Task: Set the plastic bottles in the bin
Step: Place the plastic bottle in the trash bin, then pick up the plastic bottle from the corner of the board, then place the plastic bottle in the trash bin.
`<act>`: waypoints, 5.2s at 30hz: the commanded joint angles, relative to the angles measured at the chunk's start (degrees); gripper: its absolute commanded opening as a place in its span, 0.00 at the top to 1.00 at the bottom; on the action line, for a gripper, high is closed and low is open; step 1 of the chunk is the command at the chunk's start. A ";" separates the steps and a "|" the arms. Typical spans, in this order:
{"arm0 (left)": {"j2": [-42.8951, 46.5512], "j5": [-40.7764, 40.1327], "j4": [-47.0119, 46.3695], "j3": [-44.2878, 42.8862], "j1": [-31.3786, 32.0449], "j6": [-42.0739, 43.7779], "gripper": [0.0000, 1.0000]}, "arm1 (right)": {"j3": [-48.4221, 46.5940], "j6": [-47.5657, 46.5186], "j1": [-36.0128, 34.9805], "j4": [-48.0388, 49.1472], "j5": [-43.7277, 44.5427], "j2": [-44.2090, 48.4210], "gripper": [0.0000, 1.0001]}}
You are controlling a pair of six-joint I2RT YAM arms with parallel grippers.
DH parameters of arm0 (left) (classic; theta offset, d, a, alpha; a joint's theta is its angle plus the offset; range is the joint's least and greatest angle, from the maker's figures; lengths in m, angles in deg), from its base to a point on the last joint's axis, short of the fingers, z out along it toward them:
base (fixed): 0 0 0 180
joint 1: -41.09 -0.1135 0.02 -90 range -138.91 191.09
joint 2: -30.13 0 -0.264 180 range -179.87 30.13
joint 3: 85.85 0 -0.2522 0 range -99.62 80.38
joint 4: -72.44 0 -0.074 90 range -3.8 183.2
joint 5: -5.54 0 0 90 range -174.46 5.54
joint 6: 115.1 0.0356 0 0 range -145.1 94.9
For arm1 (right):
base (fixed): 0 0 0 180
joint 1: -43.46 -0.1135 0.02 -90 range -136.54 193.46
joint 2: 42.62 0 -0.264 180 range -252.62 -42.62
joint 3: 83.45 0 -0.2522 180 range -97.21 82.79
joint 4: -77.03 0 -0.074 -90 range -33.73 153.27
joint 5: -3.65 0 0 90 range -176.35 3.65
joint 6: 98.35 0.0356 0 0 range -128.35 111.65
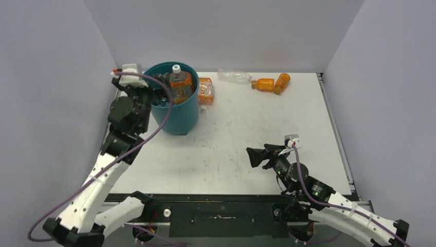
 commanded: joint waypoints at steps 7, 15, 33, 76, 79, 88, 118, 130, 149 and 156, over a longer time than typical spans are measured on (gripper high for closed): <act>25.52 -5.14 5.21 23.80 0.04 -8.40 0.04 | -13.64 4.08 10.76 -3.86 7.56 -21.24 0.10; 32.02 -2.35 5.35 28.89 0.19 -12.79 0.04 | -14.41 19.23 45.71 12.30 -9.57 -36.18 0.10; 36.75 1.31 6.36 29.54 4.05 -14.46 0.04 | -41.99 19.35 54.53 30.84 -12.45 -87.89 0.09; 36.23 3.41 5.88 29.93 5.13 -14.21 0.04 | -64.94 12.21 57.06 20.04 -19.98 -105.17 0.55; 36.74 3.07 5.73 30.07 5.29 -14.29 0.04 | -61.02 11.50 57.06 21.17 -18.94 -99.84 0.59; 39.39 1.18 5.38 30.37 5.92 -14.18 0.04 | -30.43 17.08 49.37 34.99 -19.51 -71.50 0.65; 19.62 47.03 18.65 13.72 21.62 20.56 0.04 | -20.13 1.57 28.97 -17.46 -57.10 -19.41 0.87; 0.13 29.88 31.21 6.10 38.84 46.79 0.04 | -29.92 -4.29 25.80 -30.69 -59.60 -22.60 0.95; -0.28 21.29 20.47 10.33 41.78 52.16 0.04 | -32.91 -5.70 21.72 -33.33 -59.32 -24.11 0.95; -2.28 24.79 19.25 11.14 41.79 50.00 0.03 | -35.18 -6.05 20.35 -33.42 -61.32 -24.91 0.95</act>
